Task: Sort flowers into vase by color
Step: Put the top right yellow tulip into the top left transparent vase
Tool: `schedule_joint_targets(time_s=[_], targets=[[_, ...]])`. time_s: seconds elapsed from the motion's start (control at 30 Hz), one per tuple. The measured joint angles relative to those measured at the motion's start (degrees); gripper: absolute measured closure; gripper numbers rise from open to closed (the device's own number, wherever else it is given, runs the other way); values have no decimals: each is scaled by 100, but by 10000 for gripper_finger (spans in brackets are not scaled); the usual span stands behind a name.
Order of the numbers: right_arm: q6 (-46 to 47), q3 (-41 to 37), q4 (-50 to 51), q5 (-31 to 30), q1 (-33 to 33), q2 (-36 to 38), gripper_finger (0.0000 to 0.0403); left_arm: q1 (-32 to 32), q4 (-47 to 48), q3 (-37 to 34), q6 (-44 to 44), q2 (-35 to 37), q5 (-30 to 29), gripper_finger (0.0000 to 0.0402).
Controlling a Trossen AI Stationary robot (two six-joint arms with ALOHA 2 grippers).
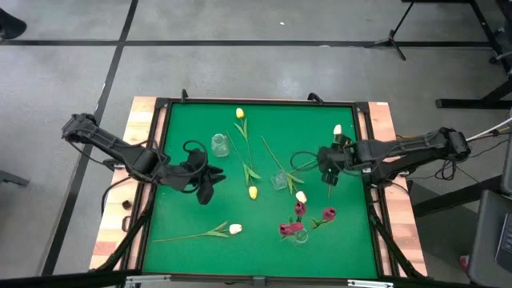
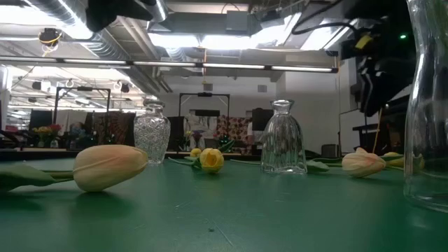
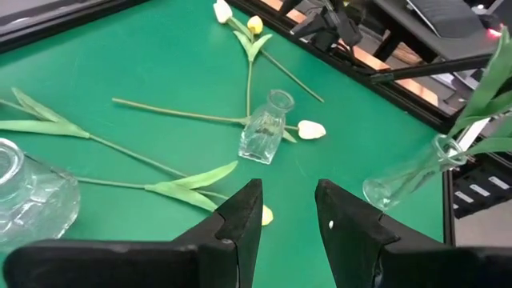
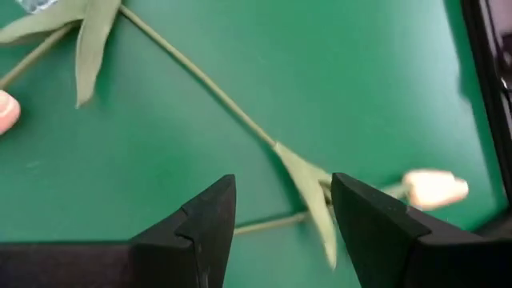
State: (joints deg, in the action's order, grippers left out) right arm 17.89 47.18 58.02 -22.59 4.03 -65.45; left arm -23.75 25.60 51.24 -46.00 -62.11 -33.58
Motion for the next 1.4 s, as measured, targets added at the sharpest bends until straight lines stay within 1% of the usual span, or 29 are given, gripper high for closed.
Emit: schedule_joint_targets(time_s=[0.1,0.3,0.37,0.43,0.6,0.87,0.97,1.03,1.07,1.13,1.4], targets=[[-817,0,-223,252,-442,-7,196,74,86,0,4,0,9,286],[-1926,0,-251,844,-1164,-8,196,262,364,0,9,-2,136,286],[-2194,0,-261,1005,-1346,-9,196,316,390,0,41,0,170,286],[-2437,0,-320,1036,-1498,-9,196,351,390,0,118,0,177,286],[-2611,0,-588,1257,-1815,-146,196,431,390,0,140,0,321,286],[-2788,0,-633,1247,-1873,-1035,196,427,374,0,138,0,328,286],[-2932,0,-791,951,-1873,-1296,196,424,372,0,140,0,326,286],[-3042,0,-911,773,-1873,-1382,196,424,374,0,138,0,328,286],[-3090,0,-1010,778,-1873,-1410,196,424,374,0,140,0,326,286],[-3173,0,-1170,886,-1873,-1423,196,424,374,0,140,0,323,286],[-3227,-1,-1132,1090,-1871,-1423,196,424,388,0,160,0,310,286]])
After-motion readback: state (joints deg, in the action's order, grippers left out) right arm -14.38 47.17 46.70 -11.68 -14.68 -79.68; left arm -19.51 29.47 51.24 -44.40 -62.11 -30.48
